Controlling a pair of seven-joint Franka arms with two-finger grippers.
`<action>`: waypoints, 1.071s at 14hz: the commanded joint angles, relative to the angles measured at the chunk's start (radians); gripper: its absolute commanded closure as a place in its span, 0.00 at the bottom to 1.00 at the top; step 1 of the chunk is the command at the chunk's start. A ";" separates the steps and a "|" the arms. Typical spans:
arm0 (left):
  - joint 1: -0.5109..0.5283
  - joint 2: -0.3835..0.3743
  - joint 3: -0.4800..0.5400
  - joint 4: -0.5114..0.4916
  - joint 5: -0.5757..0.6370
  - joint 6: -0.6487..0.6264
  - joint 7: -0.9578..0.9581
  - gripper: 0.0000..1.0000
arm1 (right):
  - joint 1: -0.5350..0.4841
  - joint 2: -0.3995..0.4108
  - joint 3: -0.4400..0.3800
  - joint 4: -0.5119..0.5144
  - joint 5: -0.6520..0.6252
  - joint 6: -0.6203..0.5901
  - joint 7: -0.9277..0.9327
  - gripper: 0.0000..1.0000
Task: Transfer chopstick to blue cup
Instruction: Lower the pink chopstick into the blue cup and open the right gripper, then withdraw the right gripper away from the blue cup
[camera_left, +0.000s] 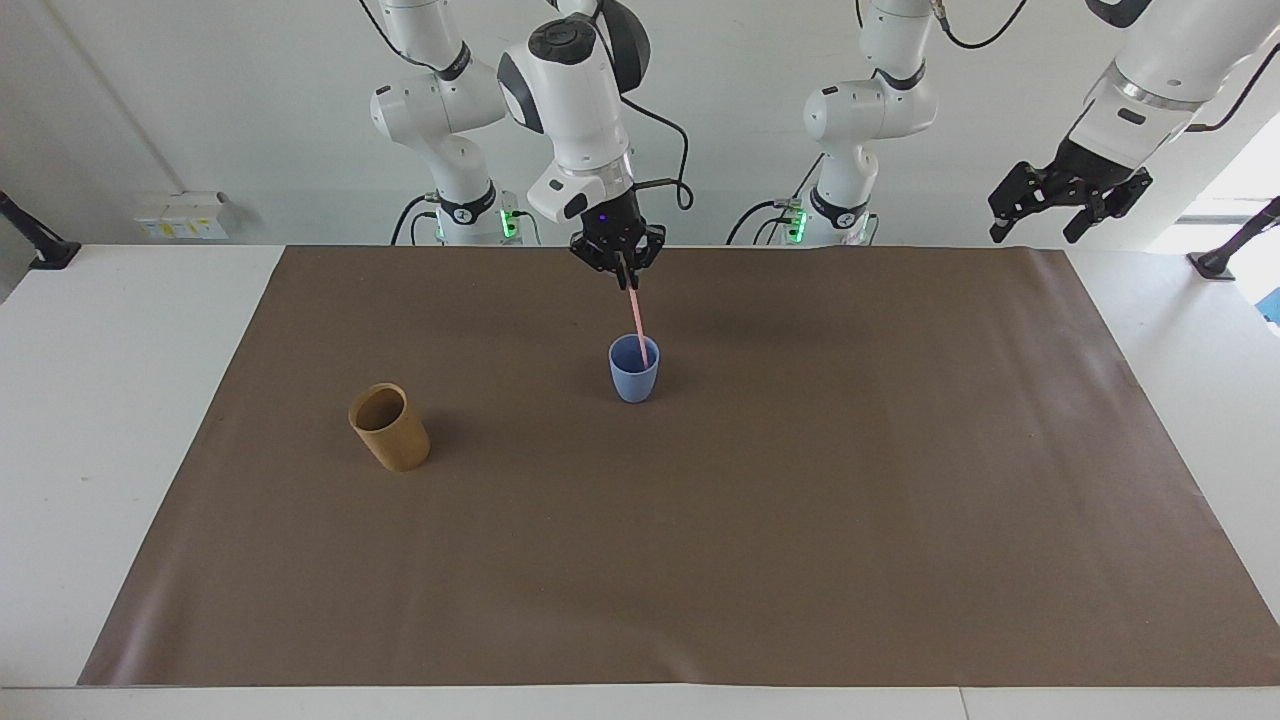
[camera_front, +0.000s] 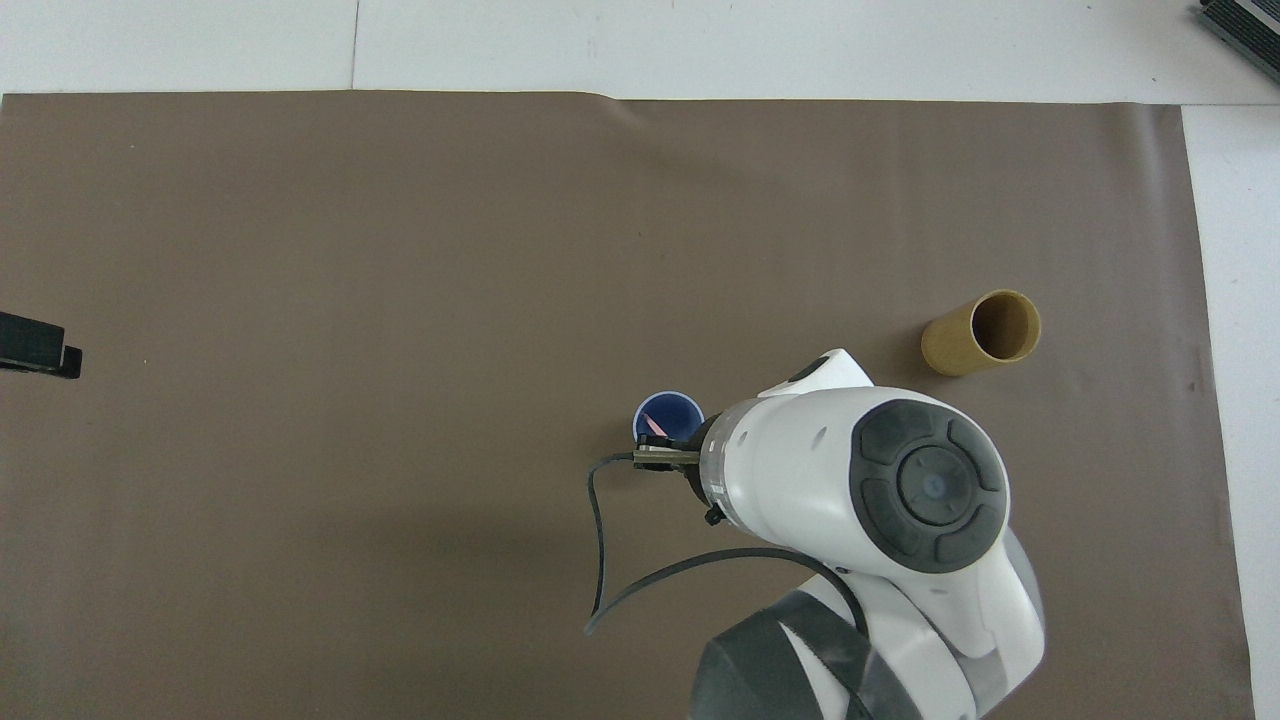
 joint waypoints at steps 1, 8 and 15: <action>0.000 -0.022 0.003 -0.014 -0.001 -0.011 0.006 0.00 | -0.003 -0.013 -0.001 -0.009 -0.033 0.010 -0.018 0.64; 0.003 -0.022 0.011 -0.014 0.001 -0.011 0.008 0.00 | -0.153 -0.099 -0.012 0.029 -0.034 -0.090 -0.059 0.00; 0.009 -0.022 0.012 -0.014 0.001 -0.011 0.008 0.00 | -0.291 -0.104 -0.012 0.137 -0.138 -0.165 -0.106 0.00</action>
